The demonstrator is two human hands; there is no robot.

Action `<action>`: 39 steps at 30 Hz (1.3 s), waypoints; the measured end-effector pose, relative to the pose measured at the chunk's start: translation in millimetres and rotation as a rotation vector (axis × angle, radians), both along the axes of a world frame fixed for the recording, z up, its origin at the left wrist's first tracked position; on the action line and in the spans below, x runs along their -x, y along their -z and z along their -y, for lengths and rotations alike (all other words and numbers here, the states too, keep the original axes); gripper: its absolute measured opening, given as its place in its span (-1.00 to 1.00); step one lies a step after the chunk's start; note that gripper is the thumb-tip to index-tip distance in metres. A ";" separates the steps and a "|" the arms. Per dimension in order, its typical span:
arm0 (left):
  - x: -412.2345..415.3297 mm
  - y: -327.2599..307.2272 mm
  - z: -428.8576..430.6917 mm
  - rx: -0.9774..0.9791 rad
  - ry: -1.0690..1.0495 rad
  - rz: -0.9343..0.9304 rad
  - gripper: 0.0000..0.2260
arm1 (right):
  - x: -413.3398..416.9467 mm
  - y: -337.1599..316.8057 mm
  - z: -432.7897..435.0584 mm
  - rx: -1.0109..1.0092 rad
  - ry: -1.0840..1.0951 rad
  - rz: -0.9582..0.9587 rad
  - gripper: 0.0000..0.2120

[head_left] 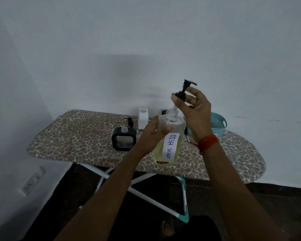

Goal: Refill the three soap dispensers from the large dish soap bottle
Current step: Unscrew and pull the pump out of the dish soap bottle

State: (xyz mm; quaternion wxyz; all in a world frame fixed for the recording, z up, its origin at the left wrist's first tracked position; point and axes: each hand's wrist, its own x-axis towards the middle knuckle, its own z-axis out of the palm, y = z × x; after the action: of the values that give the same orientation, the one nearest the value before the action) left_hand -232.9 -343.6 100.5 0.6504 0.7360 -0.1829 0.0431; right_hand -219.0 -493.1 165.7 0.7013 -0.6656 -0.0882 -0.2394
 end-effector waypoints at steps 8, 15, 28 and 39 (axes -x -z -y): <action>3.2 11.5 -7.9 -0.069 0.020 0.037 -0.39 | -1.3 -49.5 10.8 0.145 -0.080 0.107 -0.66; -1.2 16.7 -6.7 0.030 0.066 -0.016 -0.51 | 1.2 -73.9 14.3 0.216 0.041 0.185 -0.71; 2.0 17.1 -3.0 0.076 0.109 -0.032 -0.65 | 10.2 -83.0 13.0 0.186 0.160 0.261 -0.73; 1.2 16.4 -3.8 0.109 0.126 -0.024 -0.64 | 9.0 -83.7 16.7 0.184 0.197 0.249 -0.73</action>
State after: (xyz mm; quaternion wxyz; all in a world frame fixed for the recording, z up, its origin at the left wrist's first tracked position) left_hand -234.1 -339.8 84.1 0.6932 0.6869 -0.2184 0.0030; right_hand -228.1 -509.8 249.4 0.5942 -0.6977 -0.1305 -0.3783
